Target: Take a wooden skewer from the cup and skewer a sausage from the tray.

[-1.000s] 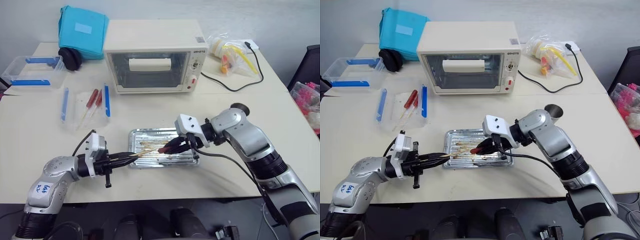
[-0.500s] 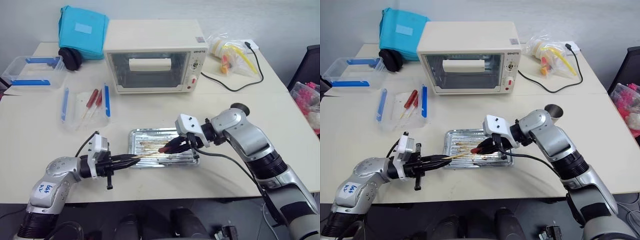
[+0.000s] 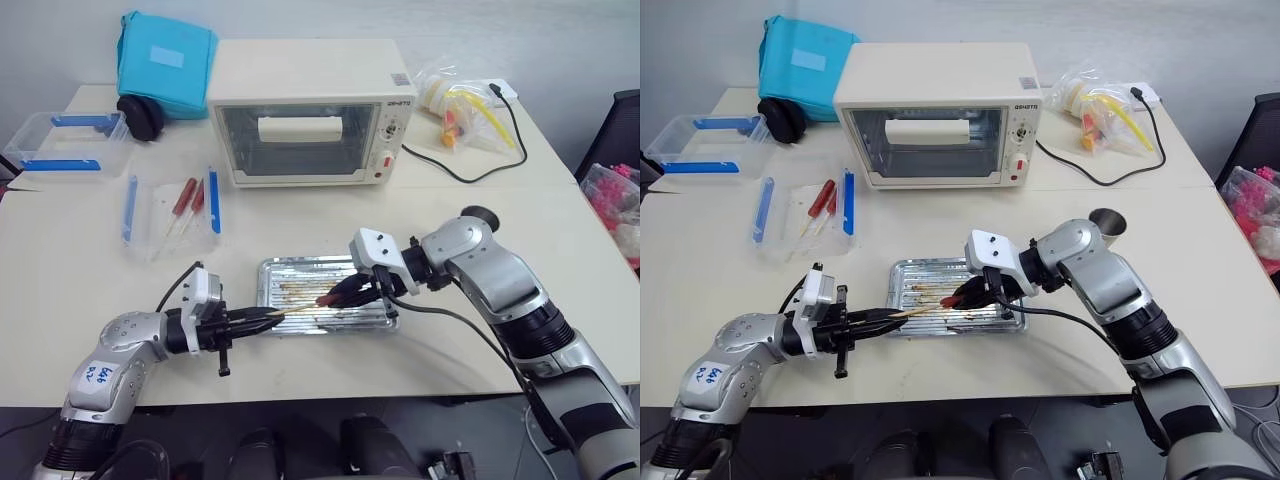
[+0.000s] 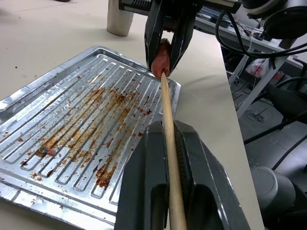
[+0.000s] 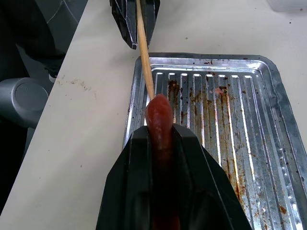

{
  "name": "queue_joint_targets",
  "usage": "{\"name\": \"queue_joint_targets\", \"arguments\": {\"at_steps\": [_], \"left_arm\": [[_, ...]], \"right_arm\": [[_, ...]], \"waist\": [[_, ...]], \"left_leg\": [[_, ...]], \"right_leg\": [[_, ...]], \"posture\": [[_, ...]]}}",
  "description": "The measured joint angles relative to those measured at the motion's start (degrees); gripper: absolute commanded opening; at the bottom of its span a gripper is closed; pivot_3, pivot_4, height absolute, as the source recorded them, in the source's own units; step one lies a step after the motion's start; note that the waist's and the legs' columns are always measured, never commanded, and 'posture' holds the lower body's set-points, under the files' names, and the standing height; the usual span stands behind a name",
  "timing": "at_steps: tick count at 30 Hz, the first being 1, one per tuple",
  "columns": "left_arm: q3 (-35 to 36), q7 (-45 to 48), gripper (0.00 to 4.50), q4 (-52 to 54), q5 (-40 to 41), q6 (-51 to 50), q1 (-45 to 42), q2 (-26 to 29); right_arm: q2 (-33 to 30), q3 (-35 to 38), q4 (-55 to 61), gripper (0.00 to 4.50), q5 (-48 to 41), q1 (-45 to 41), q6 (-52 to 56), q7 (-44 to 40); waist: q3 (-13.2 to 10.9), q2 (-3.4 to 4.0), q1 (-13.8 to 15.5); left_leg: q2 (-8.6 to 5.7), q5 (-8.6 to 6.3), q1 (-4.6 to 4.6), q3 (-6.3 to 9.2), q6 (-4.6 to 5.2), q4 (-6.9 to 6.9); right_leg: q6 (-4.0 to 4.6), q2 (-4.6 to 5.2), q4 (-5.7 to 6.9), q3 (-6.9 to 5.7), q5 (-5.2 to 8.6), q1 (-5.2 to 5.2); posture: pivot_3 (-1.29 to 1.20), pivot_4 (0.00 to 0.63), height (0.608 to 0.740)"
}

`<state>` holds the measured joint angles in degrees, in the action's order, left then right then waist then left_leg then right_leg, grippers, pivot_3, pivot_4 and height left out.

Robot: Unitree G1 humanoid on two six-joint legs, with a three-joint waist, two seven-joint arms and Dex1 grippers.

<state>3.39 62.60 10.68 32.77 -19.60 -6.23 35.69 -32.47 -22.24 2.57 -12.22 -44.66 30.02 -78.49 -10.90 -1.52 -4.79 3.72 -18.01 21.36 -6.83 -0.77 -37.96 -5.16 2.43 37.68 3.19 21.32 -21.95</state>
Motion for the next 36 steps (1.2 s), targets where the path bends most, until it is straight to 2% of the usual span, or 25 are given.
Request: {"name": "queue_joint_targets", "arguments": {"at_steps": [14,22,36], "left_arm": [[-0.17,-0.48,0.00,-0.05,-0.02,0.37,-0.09,-1.06],[-2.79,-0.03,0.00,-1.65,-1.53,0.36,-3.28,-2.36],[-6.91,0.84,0.00,-7.62,-6.33,0.17,-12.00,-8.84]], "right_arm": [[0.16,0.00,0.14,0.45,-0.01,0.00,0.08,0.02],[0.34,-0.06,0.19,0.45,0.20,-0.01,0.29,-0.17],[-0.53,0.50,-0.56,0.45,2.04,-1.27,1.25,-1.30]], "waist": [[0.00,0.00,0.01],[0.00,0.00,0.07],[0.00,0.00,0.20]], "left_leg": [[0.00,0.00,0.00,0.00,0.00,0.00],[-0.01,0.00,0.00,0.00,0.00,-0.02],[-0.02,0.01,0.01,-0.01,0.00,-0.09]], "right_leg": [[0.00,0.00,0.00,0.00,0.00,0.00],[0.00,0.00,0.01,0.00,0.00,0.01],[-0.01,-0.02,0.05,0.00,0.00,0.00]], "posture": [[0.00,0.150,0.740],[0.00,0.150,0.740],[0.00,0.150,0.740]]}}
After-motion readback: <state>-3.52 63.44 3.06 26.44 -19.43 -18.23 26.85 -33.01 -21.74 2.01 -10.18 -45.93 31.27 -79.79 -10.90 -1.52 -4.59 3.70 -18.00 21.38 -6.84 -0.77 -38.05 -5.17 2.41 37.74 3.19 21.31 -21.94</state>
